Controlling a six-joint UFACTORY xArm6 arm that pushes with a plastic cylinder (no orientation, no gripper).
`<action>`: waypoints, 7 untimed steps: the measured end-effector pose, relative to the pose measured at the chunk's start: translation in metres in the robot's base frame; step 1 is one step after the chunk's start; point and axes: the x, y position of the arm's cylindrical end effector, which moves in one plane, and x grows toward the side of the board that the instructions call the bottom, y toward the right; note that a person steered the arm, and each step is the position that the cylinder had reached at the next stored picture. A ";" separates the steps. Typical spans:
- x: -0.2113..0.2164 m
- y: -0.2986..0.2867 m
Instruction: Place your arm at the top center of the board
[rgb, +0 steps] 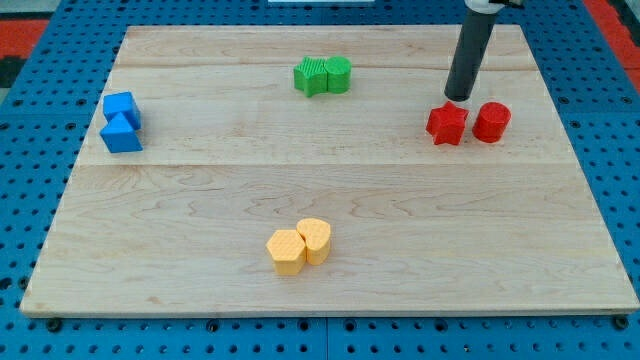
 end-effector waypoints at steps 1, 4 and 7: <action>0.000 0.000; -0.004 0.000; -0.010 0.000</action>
